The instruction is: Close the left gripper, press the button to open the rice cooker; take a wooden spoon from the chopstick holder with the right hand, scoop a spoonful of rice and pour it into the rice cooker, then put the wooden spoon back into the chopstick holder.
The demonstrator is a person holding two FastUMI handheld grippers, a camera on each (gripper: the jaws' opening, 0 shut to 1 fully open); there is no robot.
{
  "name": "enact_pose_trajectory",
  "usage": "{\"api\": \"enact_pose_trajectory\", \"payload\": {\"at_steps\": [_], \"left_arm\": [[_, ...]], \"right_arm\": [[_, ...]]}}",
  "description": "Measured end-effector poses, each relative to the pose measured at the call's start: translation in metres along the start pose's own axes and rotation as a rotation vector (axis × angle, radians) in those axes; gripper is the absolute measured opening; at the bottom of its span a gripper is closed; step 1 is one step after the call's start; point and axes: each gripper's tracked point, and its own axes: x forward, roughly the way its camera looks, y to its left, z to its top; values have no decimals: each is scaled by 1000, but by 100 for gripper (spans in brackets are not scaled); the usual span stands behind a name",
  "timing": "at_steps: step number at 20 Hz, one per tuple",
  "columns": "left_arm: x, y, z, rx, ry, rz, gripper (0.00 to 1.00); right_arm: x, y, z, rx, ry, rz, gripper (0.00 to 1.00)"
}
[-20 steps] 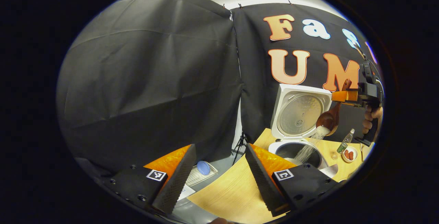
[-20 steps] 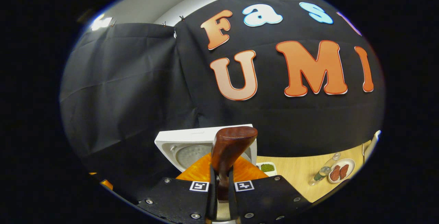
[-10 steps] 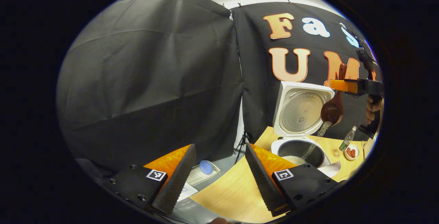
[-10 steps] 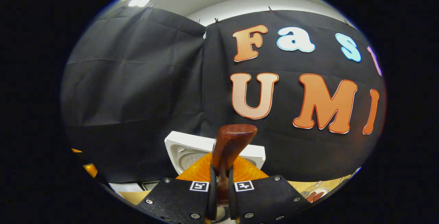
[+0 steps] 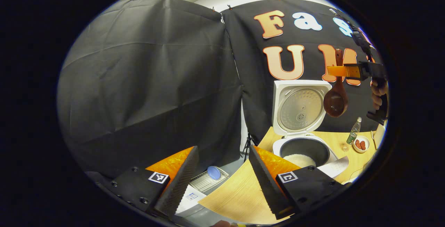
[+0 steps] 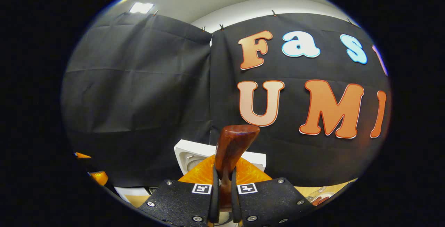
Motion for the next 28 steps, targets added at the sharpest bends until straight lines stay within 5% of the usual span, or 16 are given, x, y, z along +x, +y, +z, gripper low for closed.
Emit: {"api": "enact_pose_trajectory", "payload": {"at_steps": [6,10,16,28], "left_arm": [[-12,-45,9,-7,-4,-48,98],[-20,-95,15,23,-18,-117,98],[-36,-169,27,25,-25,-237,99],[-60,-236,33,15,-11,-302,97]], "right_arm": [[-55,-68,9,245,-18,-45,13],[-107,-138,4,287,-26,-148,13],[-197,-233,-39,308,22,-340,13],[-326,-366,-160,358,149,-648,13]]}}
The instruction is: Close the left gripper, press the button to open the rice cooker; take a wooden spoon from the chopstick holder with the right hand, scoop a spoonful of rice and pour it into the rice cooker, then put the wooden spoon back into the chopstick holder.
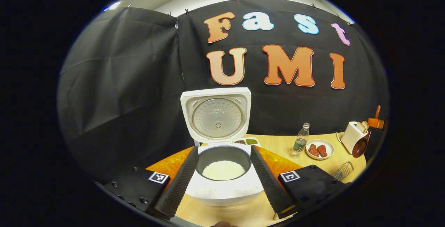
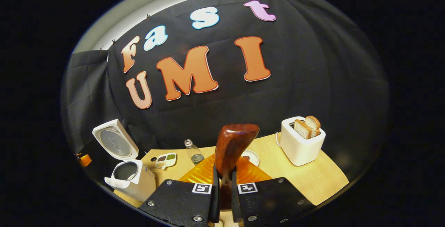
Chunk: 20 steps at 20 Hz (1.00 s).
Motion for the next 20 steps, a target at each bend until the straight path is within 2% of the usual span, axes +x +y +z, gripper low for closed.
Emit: {"api": "enact_pose_trajectory", "payload": {"at_steps": [2,3,4,5,8,13,16,20], "left_arm": [[-7,0,1,6,-7,18,100],[-9,0,3,8,-13,23,100],[-11,0,3,11,-13,30,97],[-12,1,3,13,-13,38,97],[-16,1,4,18,-9,59,98],[-23,-7,11,40,-20,73,97],[-24,-17,11,46,-17,68,97],[-22,-30,13,46,-16,43,96]], "right_arm": [[2,-22,-15,33,14,-21,13],[4,-30,-21,38,14,-29,9],[6,-38,-28,43,14,-35,13],[8,-45,-39,50,25,-36,13],[16,-53,-72,68,92,-20,13],[29,-68,-104,69,108,-19,14],[34,-69,-122,132,148,-9,16],[29,-76,-137,124,181,-24,18]]}}
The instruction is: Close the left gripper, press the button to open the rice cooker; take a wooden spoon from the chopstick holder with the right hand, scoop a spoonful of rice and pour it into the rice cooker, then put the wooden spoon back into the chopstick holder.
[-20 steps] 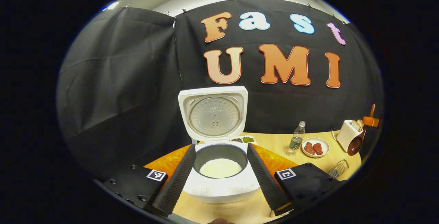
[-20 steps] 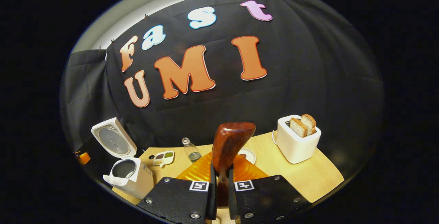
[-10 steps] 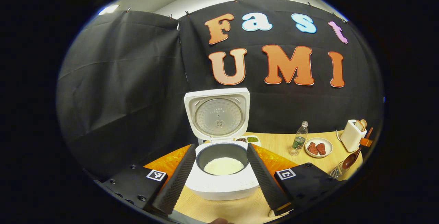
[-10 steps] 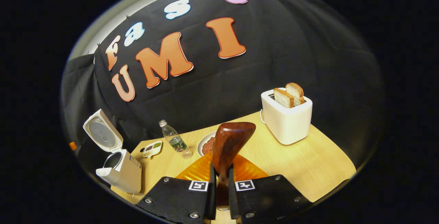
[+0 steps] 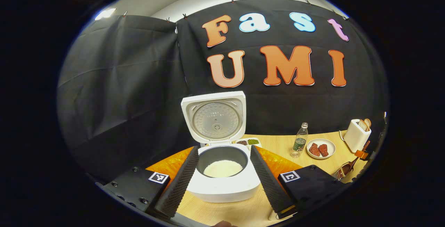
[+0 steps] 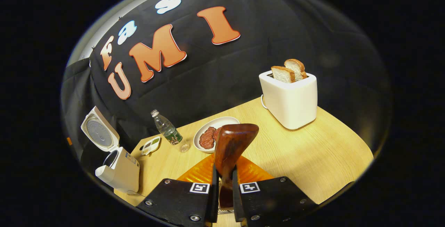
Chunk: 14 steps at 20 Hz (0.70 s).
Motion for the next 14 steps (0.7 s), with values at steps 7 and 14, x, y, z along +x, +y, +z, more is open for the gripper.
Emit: {"api": "enact_pose_trajectory", "payload": {"at_steps": [7,14], "left_arm": [[17,-5,19,-30,-29,-41,100],[47,4,68,-88,-68,-110,96]], "right_arm": [[-15,-16,1,26,56,-58,26],[-56,-30,29,39,35,-114,55]]}}
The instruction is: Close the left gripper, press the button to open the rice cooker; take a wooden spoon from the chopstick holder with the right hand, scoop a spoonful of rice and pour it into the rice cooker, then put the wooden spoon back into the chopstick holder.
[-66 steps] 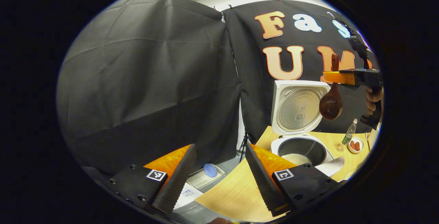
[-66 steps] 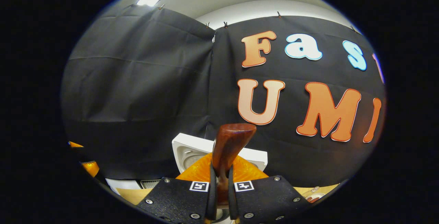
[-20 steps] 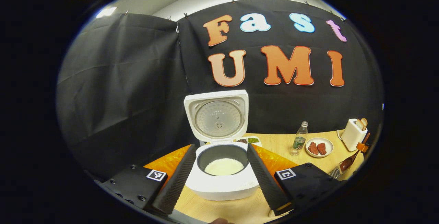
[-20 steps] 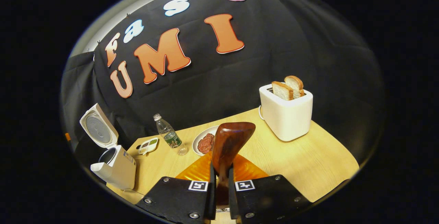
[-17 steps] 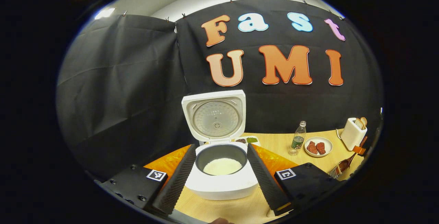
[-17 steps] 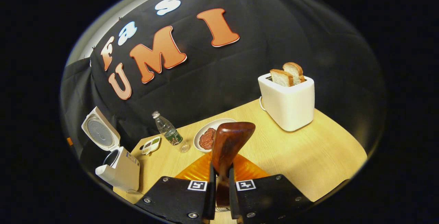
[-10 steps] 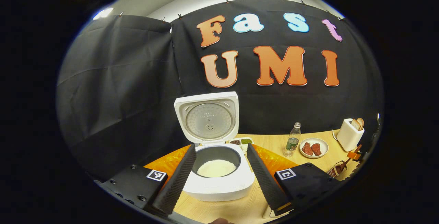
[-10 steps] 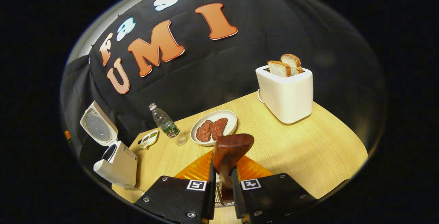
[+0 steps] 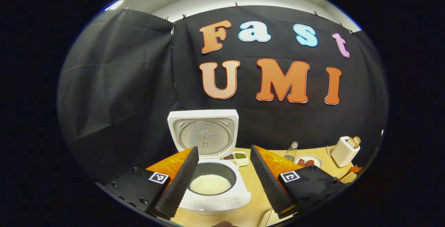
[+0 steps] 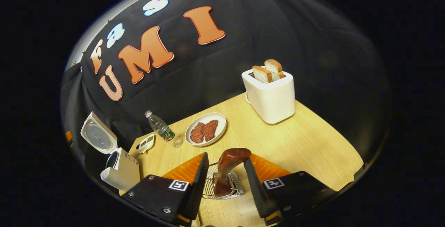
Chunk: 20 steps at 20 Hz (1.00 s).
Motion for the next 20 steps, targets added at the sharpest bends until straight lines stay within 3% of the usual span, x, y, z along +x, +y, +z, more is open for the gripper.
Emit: {"api": "enact_pose_trajectory", "payload": {"at_steps": [1,3,7,8,9,11,12,13,14,18,20], "left_arm": [[6,1,8,1,-4,-10,100],[16,7,26,13,-8,-17,97],[45,26,66,7,-5,-9,100],[54,33,74,12,1,3,96],[63,38,80,13,3,11,100],[82,46,88,12,29,15,96],[93,48,92,-2,44,13,100],[106,52,95,-20,56,11,100],[121,56,97,-34,68,14,96],[182,65,78,-48,197,-14,100],[205,76,71,-56,264,15,98]], "right_arm": [[-9,-4,10,-15,-26,-17,72],[-24,-8,31,-50,-76,-51,78],[-62,-6,78,-129,-189,-98,79],[-72,-3,88,-143,-213,-102,79],[-81,2,97,-154,-236,-103,80],[-100,10,111,-174,-273,-107,81],[-109,15,117,-187,-288,-107,75],[-119,20,122,-199,-305,-105,81],[-127,26,127,-210,-323,-102,81],[-158,47,127,-187,-363,-65,81],[-169,48,125,-208,-377,-71,81]]}}
